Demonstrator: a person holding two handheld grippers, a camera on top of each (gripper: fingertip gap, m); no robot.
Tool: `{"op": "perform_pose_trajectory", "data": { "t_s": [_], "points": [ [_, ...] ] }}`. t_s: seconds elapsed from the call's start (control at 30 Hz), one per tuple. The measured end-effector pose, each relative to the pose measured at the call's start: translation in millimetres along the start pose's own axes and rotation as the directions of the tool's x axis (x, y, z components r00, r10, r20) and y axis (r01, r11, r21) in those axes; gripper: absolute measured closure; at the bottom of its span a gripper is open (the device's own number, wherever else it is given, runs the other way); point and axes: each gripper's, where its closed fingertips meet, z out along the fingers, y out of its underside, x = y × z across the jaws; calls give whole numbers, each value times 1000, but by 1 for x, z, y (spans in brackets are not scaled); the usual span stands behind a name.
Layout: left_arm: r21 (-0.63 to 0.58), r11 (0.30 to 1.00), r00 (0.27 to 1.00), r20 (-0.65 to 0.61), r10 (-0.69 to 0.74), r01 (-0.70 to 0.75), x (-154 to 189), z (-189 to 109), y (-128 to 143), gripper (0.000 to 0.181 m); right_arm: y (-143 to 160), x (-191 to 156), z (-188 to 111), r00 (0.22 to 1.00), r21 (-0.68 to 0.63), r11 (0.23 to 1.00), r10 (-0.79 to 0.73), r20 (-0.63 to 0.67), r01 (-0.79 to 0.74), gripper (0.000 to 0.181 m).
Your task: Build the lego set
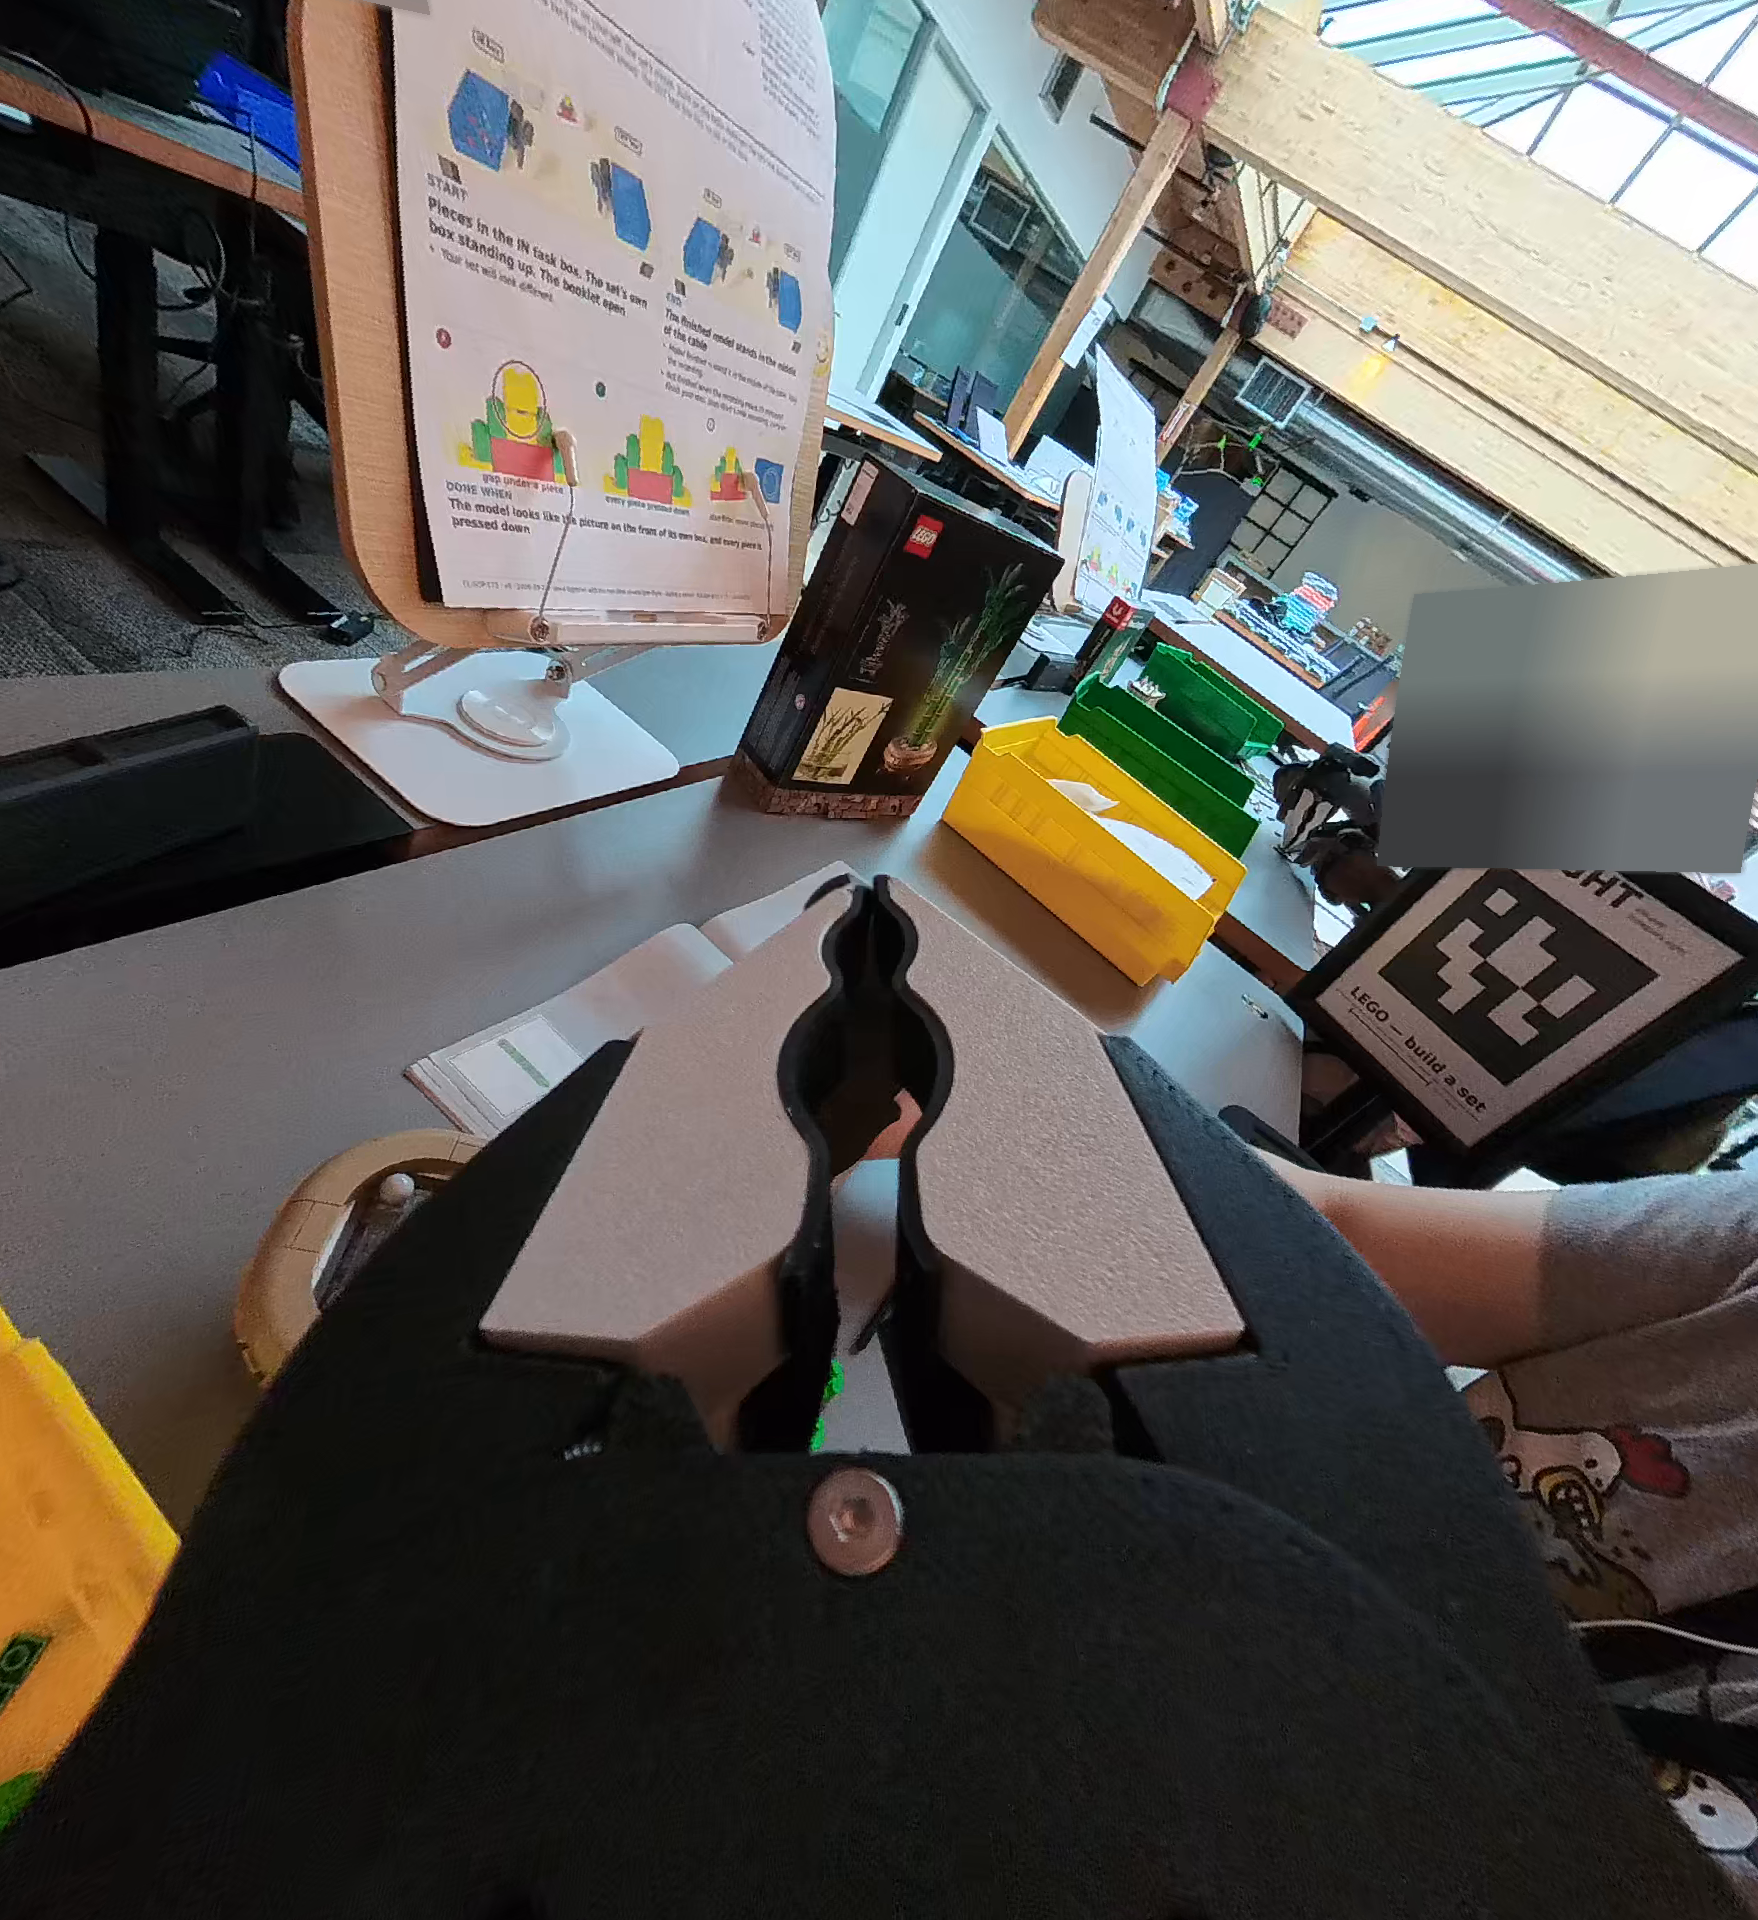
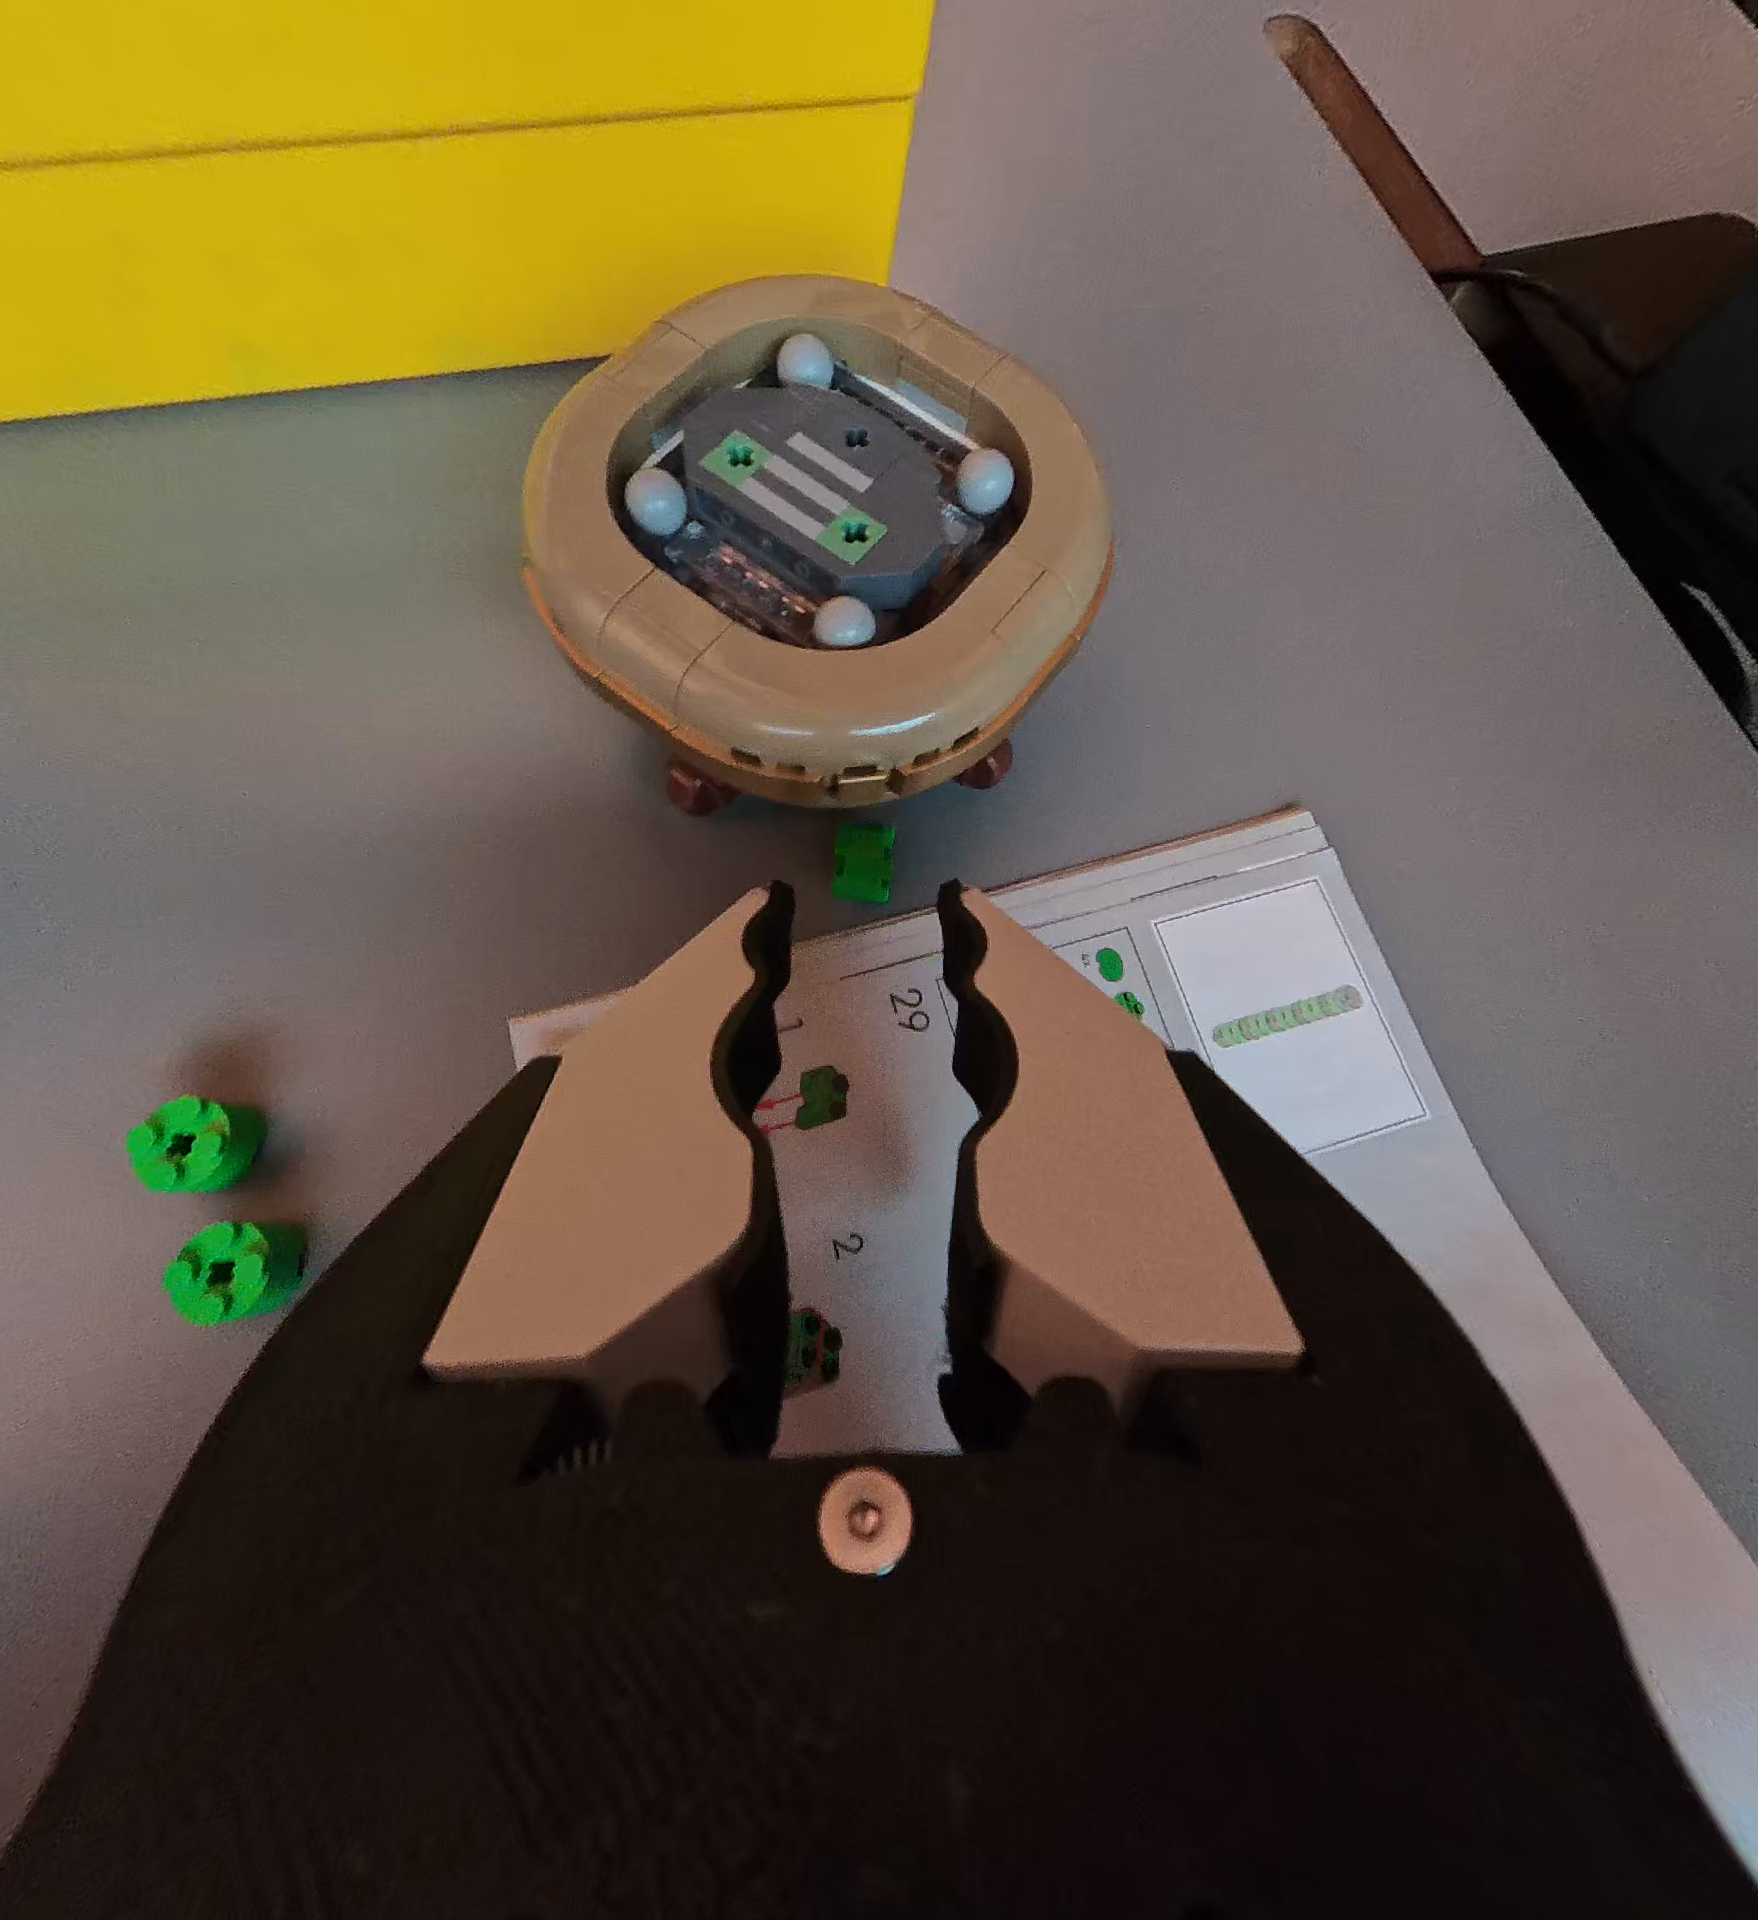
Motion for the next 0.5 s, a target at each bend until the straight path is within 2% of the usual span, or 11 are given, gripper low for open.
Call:
{"op": "perform_pose_trajectory", "data": {
  "t_s": [0.1, 0.17, 0.2, 0.3, 0.43, 0.5],
  "points": [
    [3, 1000, 1000, 1, 1, -1, 0, -1, 0, 181, 1, 3, 7, 999, -6, 1000, 30, -11, -30, 159],
    [1, 1000, 1000, -2, -5, 5, -1, -1, 0, 181, 5, -1, 9, 999, -22, 999, 28, 25, -27, 171],
    [-2, 1000, 1000, -2, -7, 7, -2, -1, 1, 181, 6, -2, 8, 999, -25, 999, 26, 40, -25, 171],
    [-10, 1000, 1000, 4, -12, 12, -4, -1, 3, 181, 3, 2, -14, 999, -20, 1000, 9, 41, -8, 171],
    [-5, 1000, 1000, 14, -8, 8, -6, -6, 3, 181, -17, -23, -67, 982, 112, 977, -188, 36, 183, 171],
    [10, 1000, 1000, 4, -12, 12, -6, -8, 0, 181, -5, -55, -82, 925, 133, 920, -377, 48, 369, 171]
  ]
}}
